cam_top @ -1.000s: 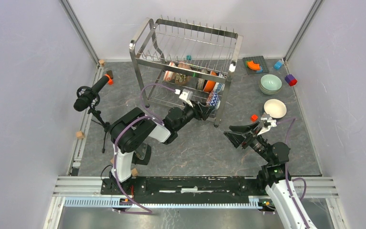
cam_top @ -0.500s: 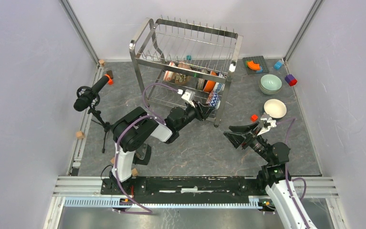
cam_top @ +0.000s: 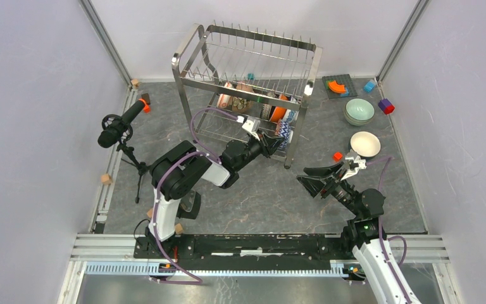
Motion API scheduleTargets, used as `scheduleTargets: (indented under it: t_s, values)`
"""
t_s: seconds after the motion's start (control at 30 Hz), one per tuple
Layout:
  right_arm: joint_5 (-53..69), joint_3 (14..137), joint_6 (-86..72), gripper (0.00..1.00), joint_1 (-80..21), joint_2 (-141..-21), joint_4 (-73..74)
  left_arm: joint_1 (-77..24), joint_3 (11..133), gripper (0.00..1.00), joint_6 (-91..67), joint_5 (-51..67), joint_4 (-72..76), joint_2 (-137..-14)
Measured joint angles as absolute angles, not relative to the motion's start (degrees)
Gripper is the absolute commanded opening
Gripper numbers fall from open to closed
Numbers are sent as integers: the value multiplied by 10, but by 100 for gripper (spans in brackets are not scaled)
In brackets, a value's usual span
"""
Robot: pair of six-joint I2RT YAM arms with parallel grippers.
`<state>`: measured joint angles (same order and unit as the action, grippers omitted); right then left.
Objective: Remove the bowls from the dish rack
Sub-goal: Pick up the bowl from the dish rack.
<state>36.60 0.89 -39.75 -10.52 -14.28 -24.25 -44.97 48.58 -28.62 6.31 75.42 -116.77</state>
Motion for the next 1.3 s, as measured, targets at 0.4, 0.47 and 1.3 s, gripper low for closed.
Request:
scheduleTargets:
  t_s: [0.4,0.47,1.3]
  values:
    - [371,9,-395,60,-108,-141,-232,-438,483,2,-290,95,792,-1177]
    - [371,9,-395,60,-108,-140,-232,-433,480,2,-305,105,809,-1183]
    - [373,9,-396,60,-108,-136,-230,-390,446,2,-374,162,828,-1162]
